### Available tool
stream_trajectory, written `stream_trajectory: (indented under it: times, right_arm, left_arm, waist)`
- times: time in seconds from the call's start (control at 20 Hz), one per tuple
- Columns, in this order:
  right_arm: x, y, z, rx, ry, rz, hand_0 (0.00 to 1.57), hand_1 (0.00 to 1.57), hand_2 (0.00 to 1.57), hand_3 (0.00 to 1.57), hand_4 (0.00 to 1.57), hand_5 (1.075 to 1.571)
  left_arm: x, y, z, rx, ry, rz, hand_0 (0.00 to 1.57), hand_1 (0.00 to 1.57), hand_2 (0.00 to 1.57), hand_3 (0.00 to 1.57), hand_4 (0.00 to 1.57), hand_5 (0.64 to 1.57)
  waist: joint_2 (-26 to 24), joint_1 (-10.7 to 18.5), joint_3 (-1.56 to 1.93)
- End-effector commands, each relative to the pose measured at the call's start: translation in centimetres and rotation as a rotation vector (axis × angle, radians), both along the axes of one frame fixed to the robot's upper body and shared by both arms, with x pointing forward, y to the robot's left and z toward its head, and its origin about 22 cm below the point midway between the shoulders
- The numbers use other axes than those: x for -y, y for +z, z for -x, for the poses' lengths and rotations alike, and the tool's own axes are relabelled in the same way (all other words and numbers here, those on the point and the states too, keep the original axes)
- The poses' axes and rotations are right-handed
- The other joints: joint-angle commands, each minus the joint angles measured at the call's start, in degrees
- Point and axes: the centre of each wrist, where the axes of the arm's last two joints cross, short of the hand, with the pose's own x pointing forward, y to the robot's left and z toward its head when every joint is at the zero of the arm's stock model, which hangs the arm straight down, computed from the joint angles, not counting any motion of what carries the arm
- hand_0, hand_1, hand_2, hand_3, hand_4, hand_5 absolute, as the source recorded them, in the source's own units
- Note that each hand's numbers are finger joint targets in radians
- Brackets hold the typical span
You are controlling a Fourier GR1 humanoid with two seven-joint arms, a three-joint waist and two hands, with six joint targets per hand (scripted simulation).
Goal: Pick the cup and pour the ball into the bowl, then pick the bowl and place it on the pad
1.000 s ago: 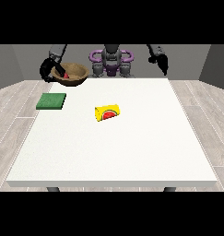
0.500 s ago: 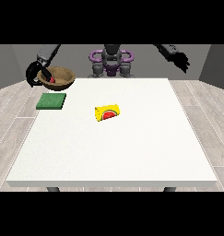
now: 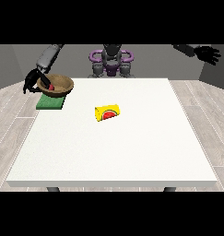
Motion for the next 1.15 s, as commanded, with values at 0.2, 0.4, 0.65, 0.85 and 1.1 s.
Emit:
stream_trajectory:
  times: [0.2, 0.4, 0.65, 0.85, 1.1]
  right_arm:
    - [3.9, 3.7, 0.0, 0.065, -0.186, 0.045, 1.55, 1.55, 1.57, 1.04, 0.0, 1.56]
    - [4.2, 0.9, 1.1, -0.017, -0.136, -0.041, 0.61, 0.61, 0.68, 1.06, 0.0, 1.52]
    - [3.4, 3.3, -0.6, -0.006, -0.06, -0.051, 0.0, 0.0, 0.18, 0.12, 0.0, 1.392]
    - [3.6, 2.1, -0.2, -0.14, -0.086, -0.051, 0.0, 0.0, 0.0, 0.0, 0.0, 1.359]
    - [-0.9, 6.5, -4.4, -0.078, 0.11, -0.11, 0.0, 0.0, 0.0, 0.0, 0.48, 1.434]
  left_arm:
    - [-1.5, 3.9, -0.4, 0.094, -0.014, -0.004, 0.0, 0.0, 0.0, 0.0, 1.19, 1.557]
    - [-1.3, 2.7, 0.6, 0.055, -0.038, -0.018, 0.0, 0.0, 0.0, 0.0, 1.17, 1.548]
    - [-1.6, 1.5, 0.1, 0.024, 0.011, -0.004, 0.0, 0.0, 0.0, 0.0, 1.18, 1.55]
    - [7.5, -1.1, -2.8, -0.074, -0.141, 0.02, 0.0, 0.0, 0.0, 0.0, 0.9, 1.559]
    - [8.1, -5.2, -2.0, -0.276, -0.094, 0.031, 0.0, 0.0, 0.0, 0.0, 0.9, 1.559]
  waist:
    - [4.86, 1.6, 0.06]
    - [2.97, 2.57, 0.06]
    - [2.22, -0.15, 0.02]
    - [-7.42, 0.31, 0.16]
    - [-17.7, -1.82, -0.1]
